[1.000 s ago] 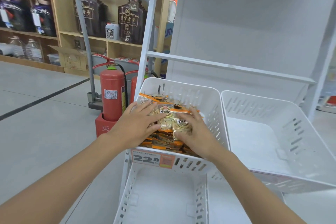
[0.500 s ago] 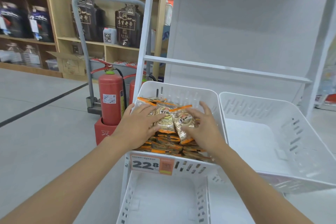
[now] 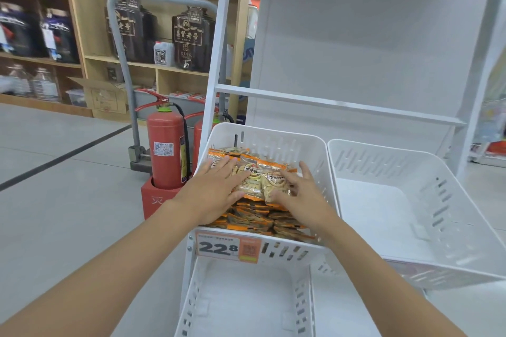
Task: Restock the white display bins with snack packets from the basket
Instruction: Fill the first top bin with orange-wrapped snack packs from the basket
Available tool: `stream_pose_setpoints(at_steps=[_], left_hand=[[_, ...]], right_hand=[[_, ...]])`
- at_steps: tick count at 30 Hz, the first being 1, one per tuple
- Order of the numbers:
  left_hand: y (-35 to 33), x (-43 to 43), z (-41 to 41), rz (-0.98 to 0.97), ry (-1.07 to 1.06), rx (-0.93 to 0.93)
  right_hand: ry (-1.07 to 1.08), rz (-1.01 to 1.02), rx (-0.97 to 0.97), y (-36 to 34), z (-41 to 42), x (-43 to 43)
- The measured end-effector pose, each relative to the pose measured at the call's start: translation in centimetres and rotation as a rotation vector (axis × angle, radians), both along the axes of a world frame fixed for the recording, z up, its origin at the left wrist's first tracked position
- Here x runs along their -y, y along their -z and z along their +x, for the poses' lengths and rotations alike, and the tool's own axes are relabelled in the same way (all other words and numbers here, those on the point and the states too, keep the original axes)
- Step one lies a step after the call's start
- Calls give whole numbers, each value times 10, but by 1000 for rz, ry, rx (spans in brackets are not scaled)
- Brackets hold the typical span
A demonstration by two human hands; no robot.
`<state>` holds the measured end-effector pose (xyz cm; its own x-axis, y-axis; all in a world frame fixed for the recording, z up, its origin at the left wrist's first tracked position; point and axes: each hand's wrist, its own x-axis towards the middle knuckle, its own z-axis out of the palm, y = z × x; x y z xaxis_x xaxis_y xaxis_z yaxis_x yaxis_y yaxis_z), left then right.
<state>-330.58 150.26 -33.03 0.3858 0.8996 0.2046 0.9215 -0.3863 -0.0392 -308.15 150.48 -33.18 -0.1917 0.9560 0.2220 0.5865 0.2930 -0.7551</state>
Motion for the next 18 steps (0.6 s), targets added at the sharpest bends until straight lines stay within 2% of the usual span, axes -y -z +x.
stream_pose_setpoints(at_steps=[3,6,14,18], left_hand=[[3,0,-2,12,6,22],[5,0,-2,33,11,22],[9,0,-2,66,7,51],[6,5,-3,92,-5,124]], right_hand=[[-103,10,109,-1,3,2],[24,94,45,-2,4,-3],[-14,58,171,10,6,-8],[10,71,158,8,5,-5]])
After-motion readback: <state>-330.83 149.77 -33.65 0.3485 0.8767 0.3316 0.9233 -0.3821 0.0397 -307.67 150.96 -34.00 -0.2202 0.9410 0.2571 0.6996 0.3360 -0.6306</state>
